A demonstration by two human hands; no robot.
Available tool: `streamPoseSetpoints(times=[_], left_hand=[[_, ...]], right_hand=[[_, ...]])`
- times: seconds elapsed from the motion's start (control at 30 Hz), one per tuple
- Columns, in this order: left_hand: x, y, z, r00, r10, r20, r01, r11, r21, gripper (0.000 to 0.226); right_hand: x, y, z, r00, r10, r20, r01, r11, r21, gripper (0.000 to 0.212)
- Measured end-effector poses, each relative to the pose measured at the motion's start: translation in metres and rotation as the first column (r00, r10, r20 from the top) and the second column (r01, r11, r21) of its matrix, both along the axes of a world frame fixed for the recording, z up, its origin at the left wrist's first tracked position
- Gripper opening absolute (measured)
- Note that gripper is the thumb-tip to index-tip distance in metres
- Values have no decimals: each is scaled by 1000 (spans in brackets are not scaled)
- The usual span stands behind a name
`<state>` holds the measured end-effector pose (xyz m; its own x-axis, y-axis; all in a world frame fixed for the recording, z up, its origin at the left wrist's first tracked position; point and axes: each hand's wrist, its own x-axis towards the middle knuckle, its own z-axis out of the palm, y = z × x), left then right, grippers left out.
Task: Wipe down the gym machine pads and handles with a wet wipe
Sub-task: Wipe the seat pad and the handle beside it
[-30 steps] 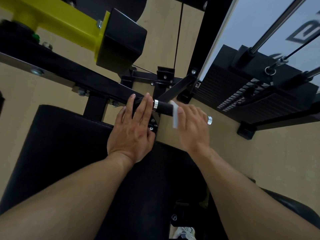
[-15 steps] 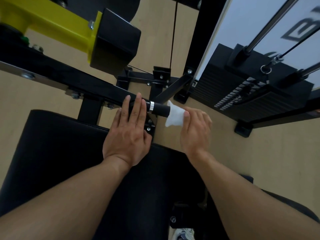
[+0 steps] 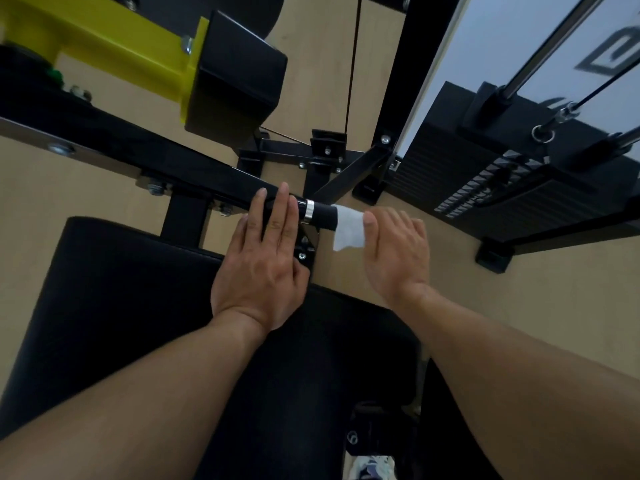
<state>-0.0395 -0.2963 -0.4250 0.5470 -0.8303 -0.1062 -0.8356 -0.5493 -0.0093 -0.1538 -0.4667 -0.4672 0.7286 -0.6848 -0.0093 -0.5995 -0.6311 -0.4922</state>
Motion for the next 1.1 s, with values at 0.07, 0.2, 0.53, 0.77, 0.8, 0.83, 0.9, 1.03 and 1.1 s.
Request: streamPoseSetpoints(times=[0.07,0.2,0.53,0.77,0.8,0.83,0.9,1.03,1.1], left_hand=[[0,0,1,1000,7,-6,-7,1000,0,79],[-1,1,0,1000,-4,10,5,1000,-6,77],[-1,0,2,1000,2,20,-2,1000,8,78],[-2,0,4,1000,21,9,-21,1000,10,84],[-3,-1,4,1000,21,8,-21,1000,11,84],[-3,-1,4,1000,19,5,-19,1000,9,84],[-2,0,3,1000,16,10,-16,1000,1,82],[-2,0,2,1000,14,11,-14,1000,-11,79],[-1,0,2,1000,15,14,-14,1000,-21,78]], right_hand=[[13,5,7,999,-21,-42,21,1000,4,43],[57,33,26,995,76,61,-77,997,6,33],[14,-21,12,895,443,-45,-443,896,6,46],[70,4,36,877,475,-73,-468,879,92,38],[74,6,36,885,458,-83,-451,888,94,31],[73,6,34,894,438,-100,-431,899,84,27],[61,-3,26,904,385,-186,-381,923,56,22],[32,-24,19,895,267,-356,-251,964,89,11],[42,-19,25,901,275,-337,-253,962,106,7]])
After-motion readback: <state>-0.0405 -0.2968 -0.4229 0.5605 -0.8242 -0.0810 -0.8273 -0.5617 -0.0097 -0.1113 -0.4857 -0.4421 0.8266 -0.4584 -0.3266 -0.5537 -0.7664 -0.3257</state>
